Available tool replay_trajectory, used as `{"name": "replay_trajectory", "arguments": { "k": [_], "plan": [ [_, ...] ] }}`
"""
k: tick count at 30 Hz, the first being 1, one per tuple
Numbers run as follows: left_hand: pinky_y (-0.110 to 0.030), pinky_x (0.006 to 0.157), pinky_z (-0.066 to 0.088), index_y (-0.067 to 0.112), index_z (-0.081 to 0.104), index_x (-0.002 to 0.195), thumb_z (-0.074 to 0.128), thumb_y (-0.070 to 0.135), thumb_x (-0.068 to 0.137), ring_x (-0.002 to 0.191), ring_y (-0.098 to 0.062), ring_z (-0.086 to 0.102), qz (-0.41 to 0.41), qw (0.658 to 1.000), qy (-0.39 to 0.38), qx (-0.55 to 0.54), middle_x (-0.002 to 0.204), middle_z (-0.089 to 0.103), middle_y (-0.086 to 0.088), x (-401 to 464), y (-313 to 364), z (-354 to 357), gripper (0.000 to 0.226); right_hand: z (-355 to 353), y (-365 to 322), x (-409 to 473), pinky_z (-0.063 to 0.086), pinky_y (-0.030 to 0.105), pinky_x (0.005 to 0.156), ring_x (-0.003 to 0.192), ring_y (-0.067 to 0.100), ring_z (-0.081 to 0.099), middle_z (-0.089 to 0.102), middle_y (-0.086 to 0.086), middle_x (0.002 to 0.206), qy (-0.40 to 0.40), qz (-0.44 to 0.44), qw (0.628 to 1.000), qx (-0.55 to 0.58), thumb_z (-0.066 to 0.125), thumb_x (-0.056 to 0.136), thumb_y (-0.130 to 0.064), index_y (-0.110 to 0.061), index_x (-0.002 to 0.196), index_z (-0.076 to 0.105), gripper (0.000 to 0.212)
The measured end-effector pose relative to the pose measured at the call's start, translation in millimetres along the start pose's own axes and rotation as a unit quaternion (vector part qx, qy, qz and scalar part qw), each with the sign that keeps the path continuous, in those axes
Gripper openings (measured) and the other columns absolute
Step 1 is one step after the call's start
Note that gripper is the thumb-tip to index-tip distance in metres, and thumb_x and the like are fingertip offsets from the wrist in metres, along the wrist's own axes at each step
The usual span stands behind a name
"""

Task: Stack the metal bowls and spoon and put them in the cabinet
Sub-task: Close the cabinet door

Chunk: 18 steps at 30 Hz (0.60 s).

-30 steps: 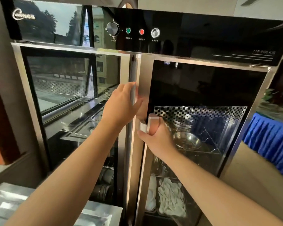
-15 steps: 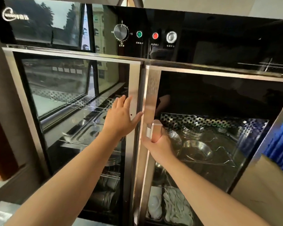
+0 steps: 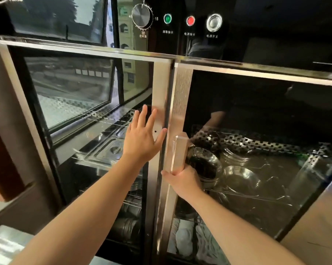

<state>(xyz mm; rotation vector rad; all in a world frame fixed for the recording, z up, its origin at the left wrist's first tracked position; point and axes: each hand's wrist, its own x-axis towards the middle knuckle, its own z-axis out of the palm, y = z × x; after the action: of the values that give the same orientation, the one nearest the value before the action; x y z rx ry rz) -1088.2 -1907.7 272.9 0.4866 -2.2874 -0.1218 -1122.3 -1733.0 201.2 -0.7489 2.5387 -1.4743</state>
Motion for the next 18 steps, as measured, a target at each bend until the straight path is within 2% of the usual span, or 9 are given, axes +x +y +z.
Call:
{"name": "replay_trajectory", "arguments": {
  "k": [2, 5, 6, 9, 11, 13, 15, 18],
  "plan": [
    [-0.047, 0.119, 0.016, 0.033, 0.012, 0.158, 0.024, 0.070, 0.096, 0.154, -0.030, 0.009, 0.001, 1.000, 0.005, 0.011, 0.168, 0.013, -0.005, 0.8, 0.3, 2.3, 0.073, -0.6, -0.2, 5.8, 0.044, 0.008, 0.045, 0.063, -0.015, 0.064, 0.067, -0.022, 0.066, -0.001, -0.021, 1.000, -0.012, 0.076, 0.081, -0.055, -0.042, 0.078, 0.053, 0.026],
    [-0.047, 0.119, 0.017, 0.032, 0.013, 0.159, 0.026, 0.069, 0.097, 0.154, -0.029, 0.009, 0.002, 1.000, 0.012, 0.023, 0.167, 0.014, -0.006, -0.4, -0.5, 5.3, 0.073, 0.8, -0.1, 12.6, 0.043, 0.009, 0.045, 0.066, -0.022, 0.060, 0.059, -0.047, 0.069, 0.006, -0.044, 0.999, -0.026, 0.071, 0.081, -0.057, -0.040, 0.077, 0.055, 0.024],
    [-0.047, 0.119, 0.017, 0.031, 0.013, 0.159, 0.026, 0.069, 0.097, 0.154, -0.029, 0.009, 0.003, 1.000, 0.013, 0.025, 0.168, 0.014, -0.006, -0.7, -0.9, 6.2, 0.073, 1.5, 0.8, 14.9, 0.041, 0.008, 0.044, 0.066, -0.022, 0.059, 0.058, -0.049, 0.070, 0.011, -0.048, 0.998, -0.030, 0.070, 0.081, -0.058, -0.039, 0.077, 0.056, 0.024],
    [-0.048, 0.119, 0.017, 0.032, 0.012, 0.159, 0.026, 0.069, 0.097, 0.154, -0.028, 0.007, 0.003, 0.999, 0.020, 0.031, 0.168, 0.013, -0.005, -0.4, -3.3, 10.8, 0.073, 6.0, 4.7, 22.5, 0.040, 0.005, 0.043, 0.061, -0.015, 0.063, 0.064, -0.030, 0.061, 0.026, -0.057, 0.998, -0.026, 0.065, 0.078, -0.063, -0.040, 0.075, 0.056, 0.025],
    [-0.047, 0.118, 0.014, 0.032, 0.012, 0.159, 0.027, 0.068, 0.097, 0.154, -0.028, 0.009, 0.004, 0.999, 0.030, 0.036, 0.168, 0.014, -0.005, -0.4, -3.9, 13.3, 0.073, 8.3, 8.0, 25.1, 0.040, 0.007, 0.043, 0.054, -0.011, 0.062, 0.060, -0.031, 0.056, 0.032, -0.071, 0.997, -0.022, 0.059, 0.074, -0.068, -0.038, 0.069, 0.055, 0.030],
    [-0.045, 0.118, 0.013, 0.031, 0.013, 0.159, 0.029, 0.067, 0.098, 0.154, -0.029, 0.009, 0.006, 0.999, 0.039, 0.036, 0.168, 0.015, -0.006, 0.0, -4.6, 17.0, 0.072, 10.8, 12.4, 28.6, 0.039, 0.008, 0.043, 0.052, -0.007, 0.062, 0.059, -0.026, 0.054, 0.041, -0.094, 0.994, -0.023, 0.059, 0.076, -0.064, -0.035, 0.067, 0.056, 0.030],
    [-0.047, 0.119, 0.015, 0.030, 0.013, 0.159, 0.031, 0.066, 0.098, 0.153, -0.030, 0.009, 0.010, 0.998, 0.048, 0.034, 0.167, 0.015, -0.007, -0.4, -5.6, 20.6, 0.073, 13.3, 16.0, 32.7, 0.047, 0.012, 0.045, 0.059, -0.002, 0.066, 0.061, -0.023, 0.061, 0.059, -0.123, 0.990, -0.020, 0.060, 0.078, -0.058, -0.033, 0.075, 0.061, 0.025],
    [-0.047, 0.118, 0.019, 0.029, 0.015, 0.159, 0.034, 0.065, 0.097, 0.153, -0.031, 0.008, 0.014, 0.998, 0.062, 0.028, 0.167, 0.016, -0.007, 0.1, -6.1, 25.6, 0.074, 16.9, 21.0, 39.7, 0.059, 0.025, 0.050, 0.062, 0.003, 0.070, 0.066, -0.018, 0.065, 0.079, -0.156, 0.985, 0.000, 0.057, 0.076, -0.058, -0.028, 0.081, 0.068, 0.032]
  ]
}}
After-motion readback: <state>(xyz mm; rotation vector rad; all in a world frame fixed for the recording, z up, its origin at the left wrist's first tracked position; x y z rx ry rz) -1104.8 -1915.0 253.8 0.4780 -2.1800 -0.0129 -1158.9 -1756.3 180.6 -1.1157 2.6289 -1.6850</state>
